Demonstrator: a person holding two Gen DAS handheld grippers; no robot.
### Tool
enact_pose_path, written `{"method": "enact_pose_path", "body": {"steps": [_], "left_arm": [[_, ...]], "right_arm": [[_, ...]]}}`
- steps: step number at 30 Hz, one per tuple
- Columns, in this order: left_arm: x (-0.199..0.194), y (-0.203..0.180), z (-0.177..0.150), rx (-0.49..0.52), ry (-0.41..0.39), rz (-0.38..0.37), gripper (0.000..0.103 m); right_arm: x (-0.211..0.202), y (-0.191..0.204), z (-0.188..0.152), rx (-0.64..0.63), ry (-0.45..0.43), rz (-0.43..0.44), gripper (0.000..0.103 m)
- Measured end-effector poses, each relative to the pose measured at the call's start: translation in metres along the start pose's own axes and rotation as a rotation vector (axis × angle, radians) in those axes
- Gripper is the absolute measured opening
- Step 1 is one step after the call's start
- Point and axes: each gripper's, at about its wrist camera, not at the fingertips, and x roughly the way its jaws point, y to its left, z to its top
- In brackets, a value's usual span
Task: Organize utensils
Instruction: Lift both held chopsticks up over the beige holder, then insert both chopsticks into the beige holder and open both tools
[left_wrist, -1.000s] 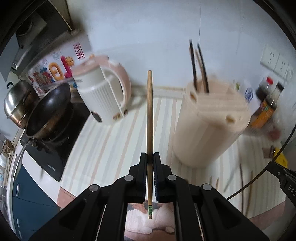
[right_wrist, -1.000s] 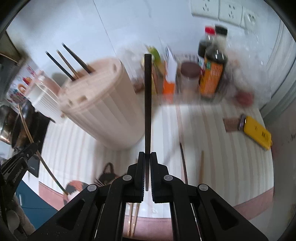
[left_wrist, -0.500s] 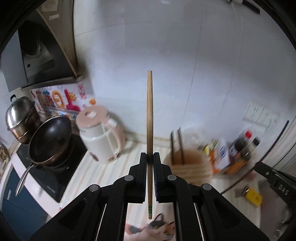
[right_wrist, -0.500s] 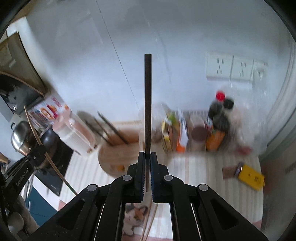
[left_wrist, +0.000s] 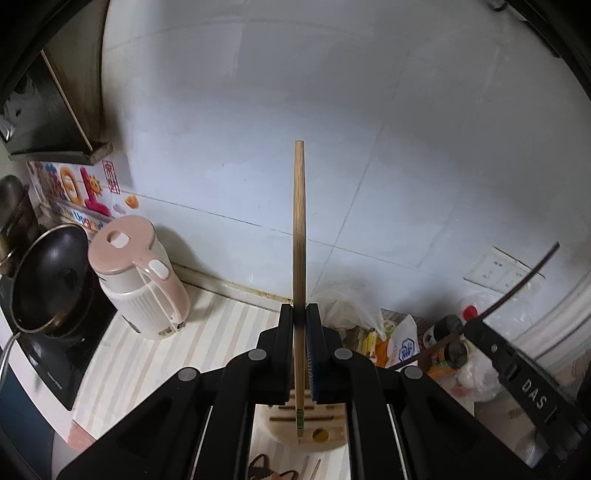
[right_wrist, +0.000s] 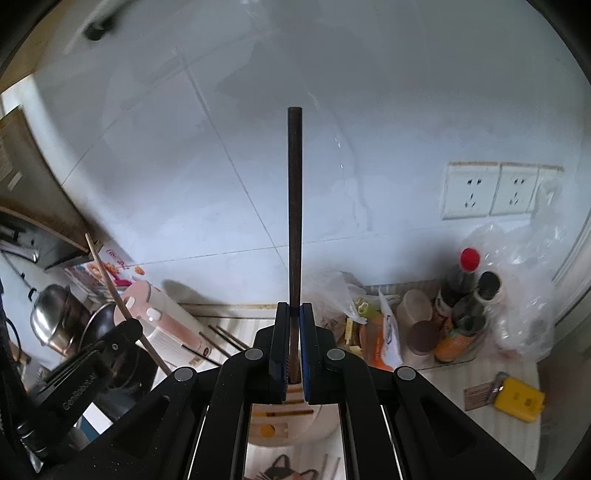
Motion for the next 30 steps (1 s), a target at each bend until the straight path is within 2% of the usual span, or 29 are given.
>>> {"method": "enact_pose_path", "body": {"steps": [5, 11, 22, 30], "left_arm": [[0.025, 0.004, 0.008, -0.024, -0.004, 0.023, 0.004], [0.048, 0.003, 0.015, -0.034, -0.002, 0.034, 0.004], [0.095, -0.003, 0.007, 0.025, 0.068, 0.065, 0.004], [0.108, 0.001, 0.0, 0.04, 0.106, 0.066, 0.005]], "right_arm": [[0.035, -0.006, -0.002, 0.05, 0.043, 0.001, 0.005], [0.058, -0.017, -0.013, 0.084, 0.084, 0.001, 0.005], [0.084, -0.022, -0.022, 0.095, 0.155, -0.002, 0.005], [0.097, -0.021, -0.031, 0.078, 0.194, 0.001, 0.005]]}}
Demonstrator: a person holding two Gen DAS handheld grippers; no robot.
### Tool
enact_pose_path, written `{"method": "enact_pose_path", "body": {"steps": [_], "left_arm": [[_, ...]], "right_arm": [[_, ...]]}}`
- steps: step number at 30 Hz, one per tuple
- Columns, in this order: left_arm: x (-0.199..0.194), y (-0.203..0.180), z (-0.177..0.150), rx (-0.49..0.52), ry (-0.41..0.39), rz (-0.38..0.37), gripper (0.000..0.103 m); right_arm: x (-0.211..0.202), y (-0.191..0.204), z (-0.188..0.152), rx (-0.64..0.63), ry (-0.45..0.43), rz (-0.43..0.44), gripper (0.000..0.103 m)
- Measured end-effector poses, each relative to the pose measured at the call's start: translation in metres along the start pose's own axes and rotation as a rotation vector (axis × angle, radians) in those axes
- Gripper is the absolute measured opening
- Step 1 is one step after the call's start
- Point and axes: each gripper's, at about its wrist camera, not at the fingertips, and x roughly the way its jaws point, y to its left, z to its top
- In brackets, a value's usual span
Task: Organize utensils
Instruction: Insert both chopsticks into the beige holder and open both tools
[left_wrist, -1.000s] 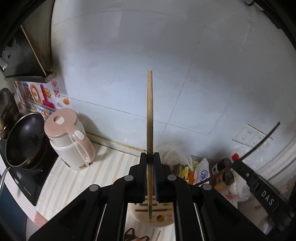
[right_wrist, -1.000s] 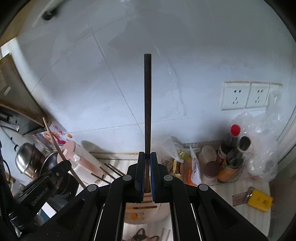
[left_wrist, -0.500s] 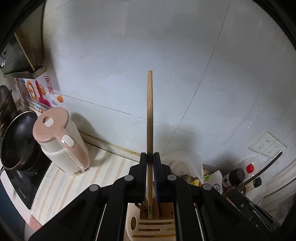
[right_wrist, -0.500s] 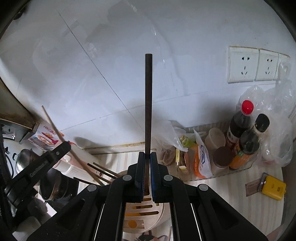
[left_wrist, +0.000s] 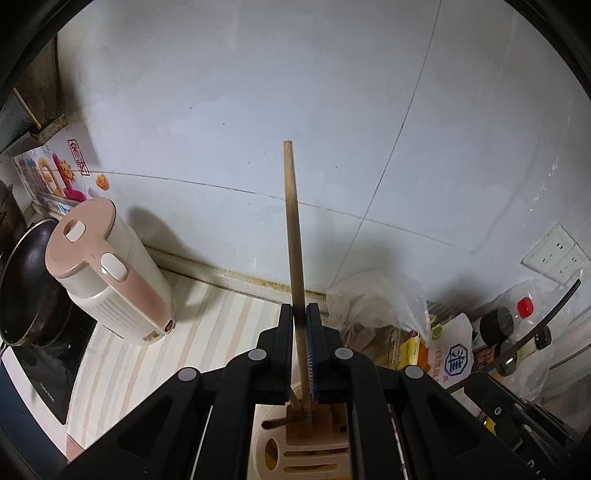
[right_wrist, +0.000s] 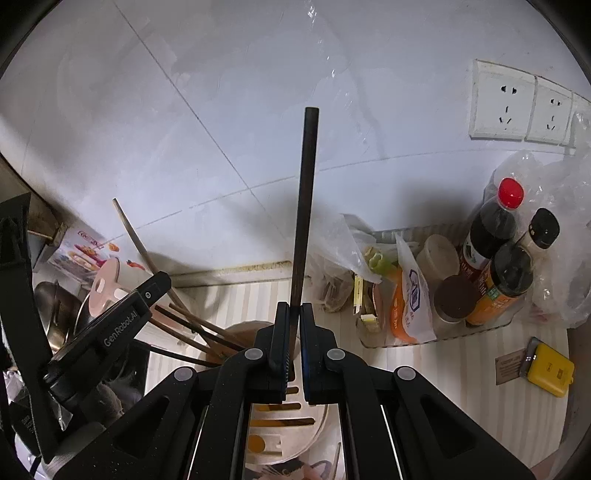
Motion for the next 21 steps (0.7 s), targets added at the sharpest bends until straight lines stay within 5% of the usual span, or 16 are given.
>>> {"method": "enact_pose_path", "body": {"steps": [11, 13, 14, 15, 17, 20, 21], "left_arm": [[-0.008, 0.001, -0.002, 0.032, 0.062, -0.029, 0.009], [-0.021, 0.003, -0.004, 0.036, 0.066, -0.023, 0.015], [-0.028, 0.004, -0.005, 0.041, 0.058, -0.022, 0.032], [-0.036, 0.006, -0.006, 0.044, 0.045, -0.017, 0.06], [-0.057, 0.012, -0.008, 0.039, 0.0, -0.013, 0.089], [-0.081, 0.02, -0.016, 0.039, -0.051, -0.005, 0.093], [-0.086, 0.023, -0.019, 0.036, -0.064, 0.0, 0.103]], "right_arm": [[0.019, 0.006, -0.003, -0.034, 0.1, 0.029, 0.007], [0.02, 0.003, -0.004, -0.019, 0.114, 0.06, 0.013], [0.016, 0.0, -0.005, -0.008, 0.106, 0.077, 0.024], [0.011, -0.004, -0.005, 0.002, 0.094, 0.084, 0.029], [0.0, -0.011, -0.007, 0.021, 0.069, 0.087, 0.037], [-0.016, -0.02, -0.013, 0.034, 0.044, 0.081, 0.048], [-0.024, -0.025, -0.018, 0.039, 0.03, 0.075, 0.05]]}}
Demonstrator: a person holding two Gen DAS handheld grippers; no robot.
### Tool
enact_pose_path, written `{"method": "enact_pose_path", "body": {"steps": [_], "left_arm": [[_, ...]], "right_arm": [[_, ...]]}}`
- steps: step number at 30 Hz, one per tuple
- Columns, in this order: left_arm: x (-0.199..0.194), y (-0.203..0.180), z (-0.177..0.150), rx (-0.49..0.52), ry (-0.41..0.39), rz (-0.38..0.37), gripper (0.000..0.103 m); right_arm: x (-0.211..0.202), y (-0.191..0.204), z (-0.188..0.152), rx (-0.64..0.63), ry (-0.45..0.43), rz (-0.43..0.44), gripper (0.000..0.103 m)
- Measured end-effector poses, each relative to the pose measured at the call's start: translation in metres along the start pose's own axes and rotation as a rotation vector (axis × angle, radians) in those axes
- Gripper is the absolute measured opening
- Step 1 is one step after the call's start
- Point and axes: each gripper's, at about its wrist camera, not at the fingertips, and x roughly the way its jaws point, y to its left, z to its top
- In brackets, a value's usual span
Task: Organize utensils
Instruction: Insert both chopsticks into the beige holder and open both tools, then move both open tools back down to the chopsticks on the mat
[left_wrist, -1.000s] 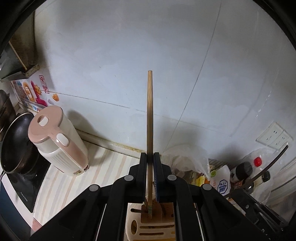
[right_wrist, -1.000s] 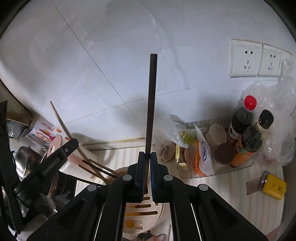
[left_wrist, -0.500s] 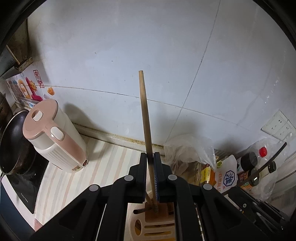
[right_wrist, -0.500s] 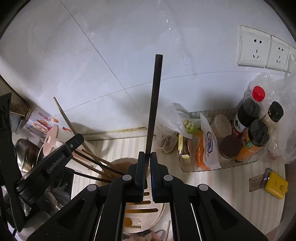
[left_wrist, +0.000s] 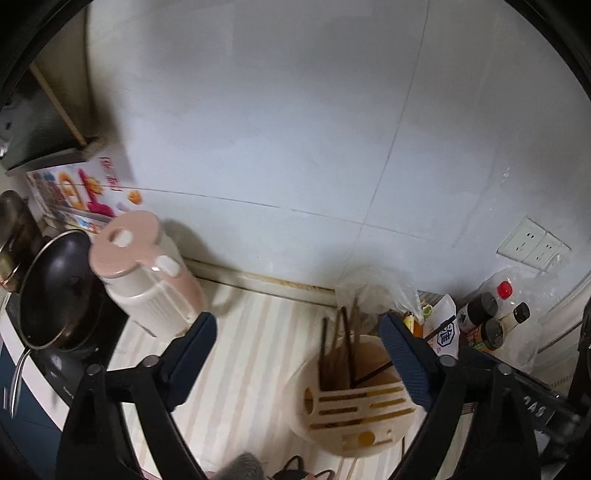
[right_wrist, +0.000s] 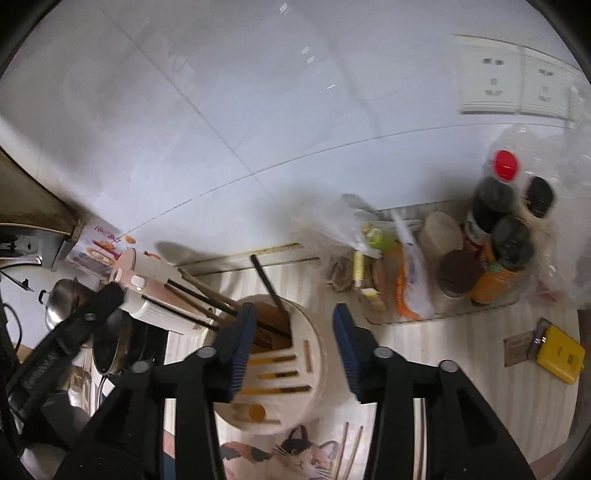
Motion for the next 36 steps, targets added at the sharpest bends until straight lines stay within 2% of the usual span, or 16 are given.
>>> {"method": "enact_pose_path", "body": {"steps": [3, 7, 11, 15, 16, 17, 19, 20, 23, 26, 28, 30, 33, 36], "left_arm": [[-0.013, 0.007, -0.016, 0.004, -0.025, 0.036, 0.103], [-0.014, 0.011, -0.052, 0.029, -0.009, 0.084, 0.103], [0.005, 0.01, -0.092, 0.078, 0.058, 0.128, 0.103], [0.039, 0.002, -0.138, 0.107, 0.189, 0.143, 0.103], [0.046, 0.0, -0.147, 0.115, 0.214, 0.141, 0.103], [0.055, -0.003, -0.16, 0.125, 0.243, 0.135, 0.103], [0.069, -0.011, -0.18, 0.144, 0.289, 0.116, 0.103], [0.078, -0.015, -0.191, 0.152, 0.325, 0.094, 0.1], [0.103, -0.03, -0.22, 0.181, 0.433, 0.046, 0.083], [0.123, -0.045, -0.245, 0.224, 0.521, 0.008, 0.07], [0.135, -0.054, -0.257, 0.255, 0.562, -0.012, 0.067], [0.145, -0.063, -0.266, 0.281, 0.593, -0.021, 0.052], [0.158, -0.072, -0.275, 0.301, 0.623, -0.027, 0.047], [0.159, -0.08, -0.273, 0.304, 0.599, -0.052, 0.045]], "right_arm": [[-0.017, -0.011, -0.015, 0.004, -0.025, -0.026, 0.06], [-0.038, -0.029, -0.044, 0.012, -0.081, -0.063, 0.081], [-0.041, -0.049, -0.074, 0.006, -0.084, -0.133, 0.081], [-0.024, -0.077, -0.111, 0.025, -0.021, -0.207, 0.081], [-0.016, -0.085, -0.12, 0.032, 0.006, -0.218, 0.076], [-0.01, -0.092, -0.129, 0.039, 0.032, -0.226, 0.064], [0.006, -0.106, -0.151, 0.052, 0.104, -0.246, 0.048], [0.013, -0.114, -0.162, 0.062, 0.135, -0.252, 0.041], [0.032, -0.13, -0.183, 0.075, 0.203, -0.271, 0.029], [0.046, -0.139, -0.198, 0.092, 0.248, -0.279, 0.026], [0.052, -0.147, -0.206, 0.106, 0.27, -0.288, 0.026], [0.057, -0.152, -0.211, 0.116, 0.286, -0.295, 0.026], [0.062, -0.158, -0.217, 0.13, 0.304, -0.3, 0.026], [0.066, -0.163, -0.221, 0.138, 0.314, -0.308, 0.026]]}}
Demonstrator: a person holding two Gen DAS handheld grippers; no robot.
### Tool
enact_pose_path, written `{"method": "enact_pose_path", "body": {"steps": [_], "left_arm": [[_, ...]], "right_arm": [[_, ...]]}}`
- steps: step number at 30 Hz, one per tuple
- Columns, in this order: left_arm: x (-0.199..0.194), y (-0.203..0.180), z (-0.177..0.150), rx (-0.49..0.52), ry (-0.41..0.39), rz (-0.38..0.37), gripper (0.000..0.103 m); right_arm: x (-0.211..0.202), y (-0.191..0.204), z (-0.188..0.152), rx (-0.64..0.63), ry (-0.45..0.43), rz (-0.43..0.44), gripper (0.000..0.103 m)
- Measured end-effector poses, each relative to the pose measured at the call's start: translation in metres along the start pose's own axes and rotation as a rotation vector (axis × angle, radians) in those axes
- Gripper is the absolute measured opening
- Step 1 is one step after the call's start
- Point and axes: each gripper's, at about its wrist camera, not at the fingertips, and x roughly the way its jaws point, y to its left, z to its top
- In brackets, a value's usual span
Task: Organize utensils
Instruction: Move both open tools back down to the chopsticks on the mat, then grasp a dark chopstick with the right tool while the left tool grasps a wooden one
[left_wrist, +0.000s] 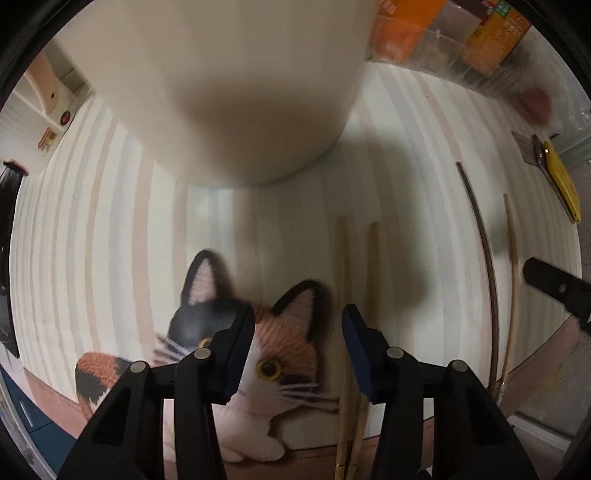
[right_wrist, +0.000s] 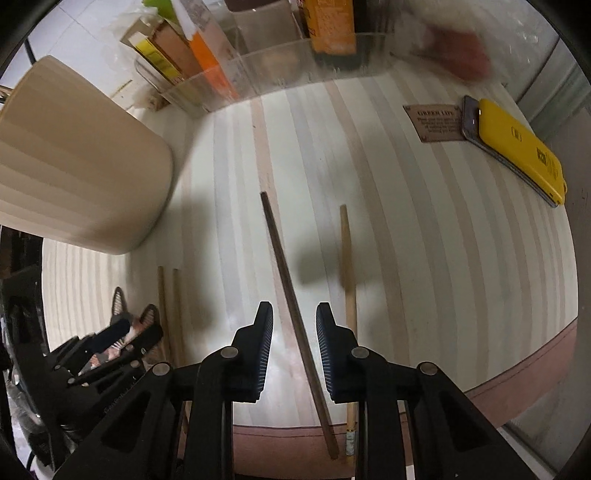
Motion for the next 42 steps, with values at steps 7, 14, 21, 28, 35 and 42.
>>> {"method": "enact_pose_path", "body": {"steps": [7, 14, 21, 28, 35, 42], "left_arm": [[0.013, -0.012, 0.001, 0.037, -0.016, 0.037, 0.005], [0.02, 0.026, 0.002, -0.02, -0.023, 0.114, 0.004], [0.031, 0.058, 0.0, -0.072, -0.016, 0.134, 0.004], [0.038, 0.074, -0.01, -0.082, 0.006, 0.091, 0.004], [0.031, 0.108, -0.03, -0.101, 0.036, 0.03, 0.007], [0.032, 0.11, -0.037, -0.088, 0.058, -0.02, 0.022]], "right_arm": [[0.02, -0.007, -0.002, 0.014, 0.051, -0.012, 0.026], [0.037, -0.001, -0.009, -0.051, 0.08, -0.049, 0.026], [0.039, 0.022, -0.019, -0.103, 0.071, -0.119, 0.007], [0.039, 0.025, -0.039, -0.007, 0.15, -0.028, 0.007], [0.042, 0.034, -0.034, -0.011, 0.184, -0.052, 0.007], [0.051, 0.035, 0.001, -0.022, 0.188, -0.068, 0.007]]}}
